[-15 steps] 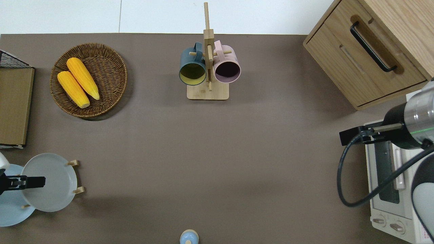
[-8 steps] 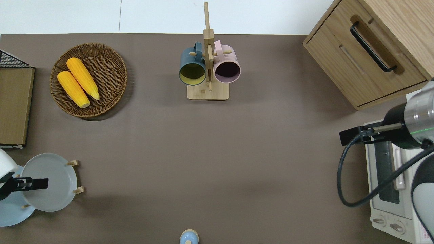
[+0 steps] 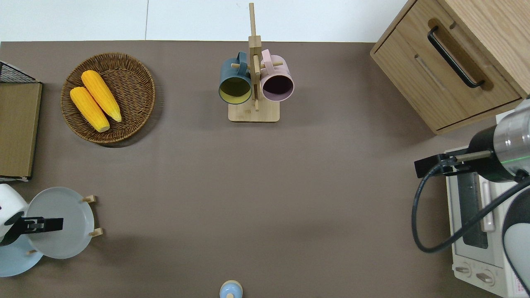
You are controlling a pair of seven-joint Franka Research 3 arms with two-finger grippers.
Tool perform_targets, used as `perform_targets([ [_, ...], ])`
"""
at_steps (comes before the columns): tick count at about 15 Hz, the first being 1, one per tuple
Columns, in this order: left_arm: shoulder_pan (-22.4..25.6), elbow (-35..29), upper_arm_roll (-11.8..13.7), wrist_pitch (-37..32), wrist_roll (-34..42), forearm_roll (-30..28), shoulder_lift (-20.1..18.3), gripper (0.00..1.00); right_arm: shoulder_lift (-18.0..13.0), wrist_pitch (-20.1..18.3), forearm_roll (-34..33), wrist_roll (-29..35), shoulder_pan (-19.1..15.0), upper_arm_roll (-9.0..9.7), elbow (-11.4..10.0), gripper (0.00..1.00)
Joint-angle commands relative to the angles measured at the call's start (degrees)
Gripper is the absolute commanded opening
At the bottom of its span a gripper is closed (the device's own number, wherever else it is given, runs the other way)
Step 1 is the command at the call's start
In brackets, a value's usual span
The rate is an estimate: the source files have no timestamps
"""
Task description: Pick gray plate from low plate rack and place it on table with left arm
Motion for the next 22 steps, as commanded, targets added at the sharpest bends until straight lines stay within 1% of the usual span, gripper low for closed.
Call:
perform_targets([
  [1, 1.74, -2.11, -0.19, 2.89, 0.53, 0.82, 0.09, 0.94, -0.14, -0.83, 0.59, 0.01, -0.56, 0.33, 0.35, 0.99],
  [2, 1.74, -2.11, -0.19, 2.8, 0.53, 0.82, 0.09, 0.88, -0.14, -0.74, 0.59, 0.01, -0.56, 0.33, 0.35, 0.987],
  [3, 1.74, -2.11, -0.19, 2.8, 0.53, 0.82, 0.09, 0.79, -0.14, -0.83, 0.59, 0.01, -0.56, 0.33, 0.35, 0.987],
  [7, 1.66, -2.11, -0.28, 2.45, 0.53, 0.82, 0.09, 0.27, -0.14, -0.83, 0.59, 0.01, -0.56, 0.33, 0.35, 0.987],
  [9, 1.66, -2.11, -0.19, 2.45, 0.53, 0.82, 0.09, 0.04, -0.14, -0.83, 0.59, -0.08, -0.56, 0.33, 0.35, 0.99],
  [10, 1.66, -2.11, -0.28, 2.45, 0.62, 0.82, 0.09, 0.0, -0.14, -0.83, 0.59, 0.01, -0.56, 0.33, 0.35, 0.99],
  [13, 1.83, -2.02, -0.19, 2.27, 3.16, 0.73, 0.09, 0.0, -0.14, -0.74, 0.59, 0.01, -0.56, 0.24, 0.35, 0.987],
  [19, 1.57, -1.06, -0.28, 1.92, 2.73, 0.29, 0.27, 0.0, -0.14, -0.83, 0.59, 0.01, -0.56, 0.33, 0.35, 0.99],
  [22, 0.95, 1.23, -0.28, -0.62, 2.55, 0.2, 0.36, 0.0, -0.14, -0.83, 0.59, -0.08, -0.56, 0.33, 0.35, 0.99],
])
